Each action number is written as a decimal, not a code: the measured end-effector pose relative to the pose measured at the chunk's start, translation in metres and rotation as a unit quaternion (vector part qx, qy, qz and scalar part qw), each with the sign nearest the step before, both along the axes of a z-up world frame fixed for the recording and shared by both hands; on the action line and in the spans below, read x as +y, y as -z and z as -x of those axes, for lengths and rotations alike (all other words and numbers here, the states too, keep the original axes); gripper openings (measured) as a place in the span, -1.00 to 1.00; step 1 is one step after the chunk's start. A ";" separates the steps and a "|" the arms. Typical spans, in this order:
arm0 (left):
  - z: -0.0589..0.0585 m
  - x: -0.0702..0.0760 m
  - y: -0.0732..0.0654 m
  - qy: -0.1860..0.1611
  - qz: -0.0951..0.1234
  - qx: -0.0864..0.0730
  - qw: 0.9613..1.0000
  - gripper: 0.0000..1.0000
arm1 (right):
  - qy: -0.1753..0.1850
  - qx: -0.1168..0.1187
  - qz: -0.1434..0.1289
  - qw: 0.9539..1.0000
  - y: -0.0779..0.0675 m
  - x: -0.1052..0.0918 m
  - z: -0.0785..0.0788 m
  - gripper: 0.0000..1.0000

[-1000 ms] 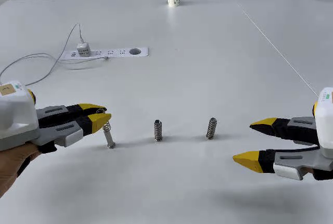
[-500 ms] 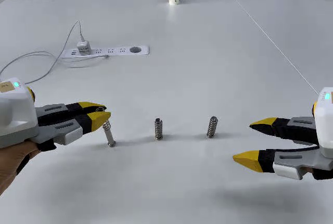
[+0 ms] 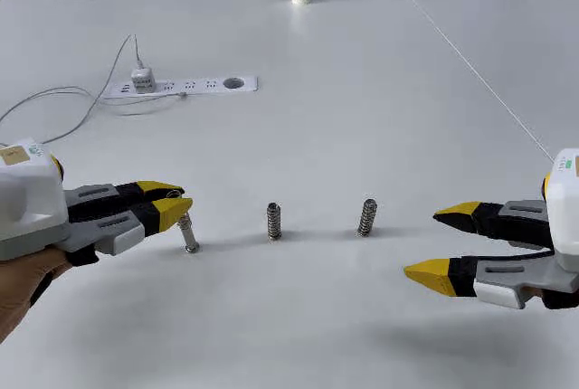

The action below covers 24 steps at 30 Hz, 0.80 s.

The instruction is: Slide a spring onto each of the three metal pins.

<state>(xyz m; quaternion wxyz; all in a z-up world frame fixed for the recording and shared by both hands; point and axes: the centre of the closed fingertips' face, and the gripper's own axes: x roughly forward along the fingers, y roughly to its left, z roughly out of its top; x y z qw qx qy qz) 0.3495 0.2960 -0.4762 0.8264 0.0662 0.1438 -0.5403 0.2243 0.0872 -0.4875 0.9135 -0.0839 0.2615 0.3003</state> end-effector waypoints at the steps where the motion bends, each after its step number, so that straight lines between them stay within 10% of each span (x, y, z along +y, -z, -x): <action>1: 0.000 0.000 0.001 0.000 -0.001 0.000 1.000 -0.79 | 0.000 0.000 0.000 1.000 0.000 0.000 0.000 -0.01; 24: 0.001 -0.001 0.028 0.000 -0.013 0.008 1.000 -0.78 | 0.001 0.007 -0.001 1.000 0.004 0.000 0.001 -0.01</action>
